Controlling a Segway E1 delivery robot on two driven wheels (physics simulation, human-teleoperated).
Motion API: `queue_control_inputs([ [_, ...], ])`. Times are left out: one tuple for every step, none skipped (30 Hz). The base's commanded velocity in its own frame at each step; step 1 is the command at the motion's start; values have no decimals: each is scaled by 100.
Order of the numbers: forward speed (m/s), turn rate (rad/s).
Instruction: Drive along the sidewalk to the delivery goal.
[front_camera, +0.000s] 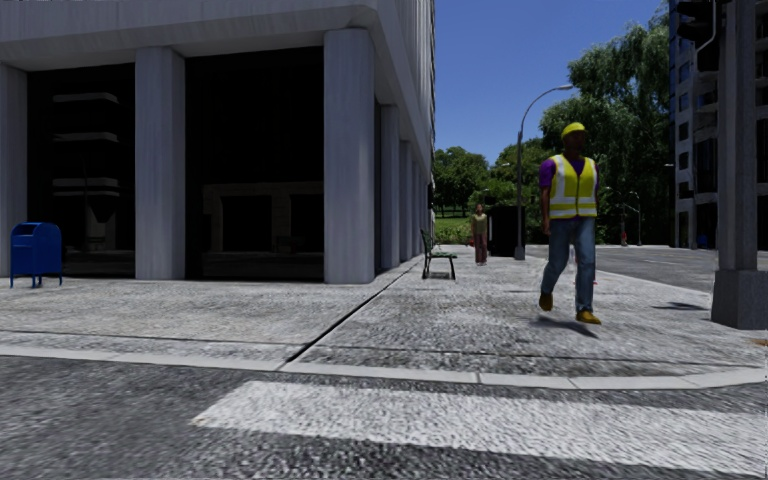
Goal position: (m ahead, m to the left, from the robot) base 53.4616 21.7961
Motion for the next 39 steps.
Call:
queue_control_inputs([
  [200, 16],
  [200, 16],
  [200, 16],
  [200, 16],
  [200, 16],
  [200, 16],
  [200, 16],
  [200, 23],
  [200, 35],
  [200, 35],
  [200, 38],
  [200, 39],
  [200, 39],
  [200, 39],
  [200, 39],
  [200, 39],
  [200, 39],
  [200, 41],
  [200, 41],
  [200, 47],
  [200, 54],
  [200, 57],
  [200, 57],
  [200, 57],
  [200, 57],
  [200, 57],
  [200, 58],
  [200, 58],
  [200, 58],
  [200, 58],
  [200, 60],
  [200, 60],
  [200, 65],
  [200, 70],
  [200, 70],
  [200, 75],
  [200, 77],
  [200, 77],
  [200, 77],
])
